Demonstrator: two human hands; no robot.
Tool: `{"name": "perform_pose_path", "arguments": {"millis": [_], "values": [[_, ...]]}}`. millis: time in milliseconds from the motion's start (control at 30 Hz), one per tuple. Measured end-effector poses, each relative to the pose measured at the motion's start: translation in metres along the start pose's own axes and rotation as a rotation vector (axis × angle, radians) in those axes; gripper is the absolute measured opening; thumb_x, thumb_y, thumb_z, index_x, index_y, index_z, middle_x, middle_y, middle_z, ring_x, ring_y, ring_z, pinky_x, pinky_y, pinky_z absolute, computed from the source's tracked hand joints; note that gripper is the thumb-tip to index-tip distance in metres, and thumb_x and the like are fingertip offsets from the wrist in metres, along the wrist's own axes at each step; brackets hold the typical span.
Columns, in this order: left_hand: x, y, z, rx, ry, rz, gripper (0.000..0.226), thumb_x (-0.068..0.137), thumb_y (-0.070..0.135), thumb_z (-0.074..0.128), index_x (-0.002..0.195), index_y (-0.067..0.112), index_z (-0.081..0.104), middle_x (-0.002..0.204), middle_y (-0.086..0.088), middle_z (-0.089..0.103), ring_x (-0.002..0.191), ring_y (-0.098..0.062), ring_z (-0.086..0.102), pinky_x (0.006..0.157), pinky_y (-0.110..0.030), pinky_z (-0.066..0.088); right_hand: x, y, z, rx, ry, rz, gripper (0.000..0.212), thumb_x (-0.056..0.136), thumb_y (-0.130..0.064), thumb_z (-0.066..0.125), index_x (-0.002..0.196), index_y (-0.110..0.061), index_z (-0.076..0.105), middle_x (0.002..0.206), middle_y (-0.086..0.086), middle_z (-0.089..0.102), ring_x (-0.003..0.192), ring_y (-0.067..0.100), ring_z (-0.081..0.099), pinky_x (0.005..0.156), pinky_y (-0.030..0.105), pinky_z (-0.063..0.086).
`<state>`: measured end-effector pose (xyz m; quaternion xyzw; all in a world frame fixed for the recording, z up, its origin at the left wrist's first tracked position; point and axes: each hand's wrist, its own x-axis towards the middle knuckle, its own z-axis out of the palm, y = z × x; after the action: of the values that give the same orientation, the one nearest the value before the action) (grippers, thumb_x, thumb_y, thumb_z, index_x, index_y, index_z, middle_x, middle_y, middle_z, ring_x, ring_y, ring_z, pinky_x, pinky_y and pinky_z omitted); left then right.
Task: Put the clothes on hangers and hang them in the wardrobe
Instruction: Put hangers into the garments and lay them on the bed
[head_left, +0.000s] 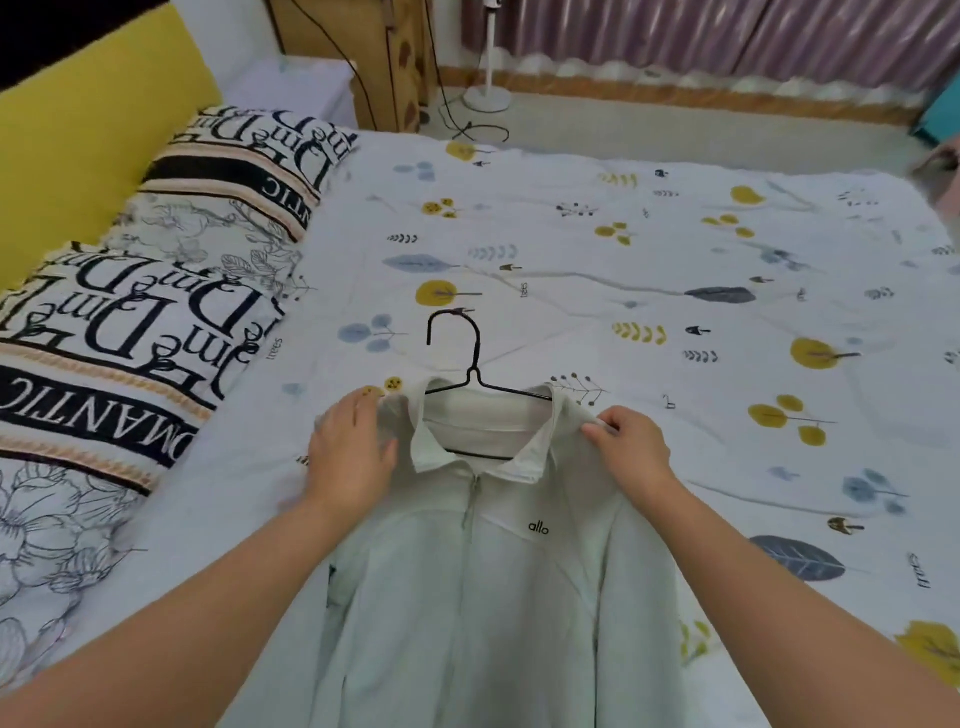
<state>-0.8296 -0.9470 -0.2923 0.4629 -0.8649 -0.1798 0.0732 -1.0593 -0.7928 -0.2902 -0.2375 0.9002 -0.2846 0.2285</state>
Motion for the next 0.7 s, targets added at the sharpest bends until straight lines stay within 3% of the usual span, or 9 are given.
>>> {"name": "perform_pose_path", "arguments": {"millis": [67, 233, 333, 400, 433, 500, 533, 633, 700], "values": [[0.002, -0.008, 0.043, 0.087, -0.12, 0.007, 0.062, 0.09, 0.02, 0.053, 0.143, 0.007, 0.026, 0.149, -0.015, 0.027, 0.138, -0.029, 0.026, 0.109, -0.039, 0.026, 0.03, 0.011, 0.024, -0.035, -0.029, 0.004, 0.014, 0.09, -0.026, 0.056, 0.087, -0.013, 0.059, 0.084, 0.001, 0.056, 0.083, 0.019, 0.049, 0.073, 0.03, 0.034], [0.001, -0.035, 0.141, 0.284, -0.386, -0.005, 0.072, 0.096, 0.038, 0.038, 0.149, 0.018, -0.007, 0.157, -0.007, -0.008, 0.145, -0.026, -0.003, 0.117, -0.039, 0.01, 0.09, 0.05, 0.082, -0.11, -0.065, 0.006, 0.015, 0.09, -0.024, 0.055, 0.084, -0.011, 0.056, 0.086, 0.006, 0.059, 0.087, 0.027, 0.055, 0.072, 0.033, 0.036], [0.004, -0.049, 0.182, 0.391, -0.468, -0.011, 0.07, 0.097, 0.047, 0.028, 0.148, 0.018, -0.01, 0.156, -0.007, -0.016, 0.144, -0.028, -0.011, 0.116, -0.044, 0.003, 0.102, 0.074, 0.111, -0.226, -0.007, -0.037, 0.031, 0.093, -0.022, 0.051, 0.119, -0.007, 0.055, 0.119, 0.017, 0.055, 0.112, 0.032, 0.05, 0.09, 0.038, 0.038], [0.004, -0.058, 0.203, 0.35, -0.49, -0.038, 0.075, 0.091, 0.062, 0.009, 0.149, 0.015, -0.003, 0.157, -0.011, -0.01, 0.144, -0.033, -0.003, 0.115, -0.047, 0.008, 0.088, 0.085, 0.132, -0.344, 0.015, -0.05, 0.052, 0.094, -0.031, 0.047, 0.14, -0.01, 0.036, 0.142, 0.019, 0.035, 0.133, 0.032, 0.031, 0.106, 0.042, 0.026], [0.004, -0.06, 0.211, 0.34, -0.491, -0.044, 0.083, 0.087, 0.066, 0.0, 0.149, 0.012, 0.012, 0.156, -0.016, 0.005, 0.143, -0.037, 0.012, 0.112, -0.051, 0.019, 0.076, 0.089, 0.144, -0.399, -0.008, -0.05, 0.059, 0.094, -0.037, 0.045, 0.145, -0.012, 0.027, 0.149, 0.018, 0.025, 0.139, 0.031, 0.02, 0.11, 0.045, 0.019], [0.003, -0.068, 0.228, 0.299, -0.475, -0.062, 0.088, 0.088, 0.064, -0.003, 0.138, 0.008, 0.043, 0.144, -0.02, 0.039, 0.128, -0.042, 0.043, 0.095, -0.057, 0.04, 0.048, 0.101, 0.168, -0.499, -0.097, -0.085, 0.069, 0.094, -0.049, 0.038, 0.148, -0.014, 0.015, 0.155, 0.016, 0.008, 0.144, 0.03, 0.003, 0.112, 0.051, 0.01], [0.004, -0.07, 0.233, 0.288, -0.45, -0.05, 0.085, 0.089, 0.063, 0.0, 0.137, 0.009, 0.044, 0.143, -0.019, 0.041, 0.126, -0.042, 0.044, 0.094, -0.057, 0.04, 0.037, 0.108, 0.178, -0.544, -0.153, -0.105, 0.072, 0.093, -0.054, 0.033, 0.149, -0.014, 0.01, 0.157, 0.015, 0.001, 0.145, 0.031, -0.004, 0.112, 0.053, 0.007], [0.005, -0.073, 0.236, 0.258, -0.483, -0.032, 0.093, 0.07, 0.069, -0.004, 0.149, 0.019, 0.0, 0.157, -0.009, -0.003, 0.144, -0.033, -0.001, 0.114, -0.05, 0.005, 0.036, 0.119, 0.192, -0.622, -0.265, -0.11, 0.075, 0.093, -0.056, 0.028, 0.15, -0.015, 0.001, 0.157, 0.014, -0.011, 0.144, 0.032, -0.014, 0.113, 0.056, 0.001], [0.008, -0.076, 0.236, 0.27, -0.498, -0.049, 0.095, 0.064, 0.069, -0.01, 0.146, 0.023, -0.017, 0.155, -0.003, -0.022, 0.142, -0.026, -0.02, 0.115, -0.045, -0.008, 0.044, 0.115, 0.189, -0.645, -0.3, -0.091, 0.074, 0.093, -0.055, 0.031, 0.15, -0.016, 0.002, 0.157, 0.014, -0.012, 0.144, 0.032, -0.015, 0.113, 0.056, 0.003]]}}
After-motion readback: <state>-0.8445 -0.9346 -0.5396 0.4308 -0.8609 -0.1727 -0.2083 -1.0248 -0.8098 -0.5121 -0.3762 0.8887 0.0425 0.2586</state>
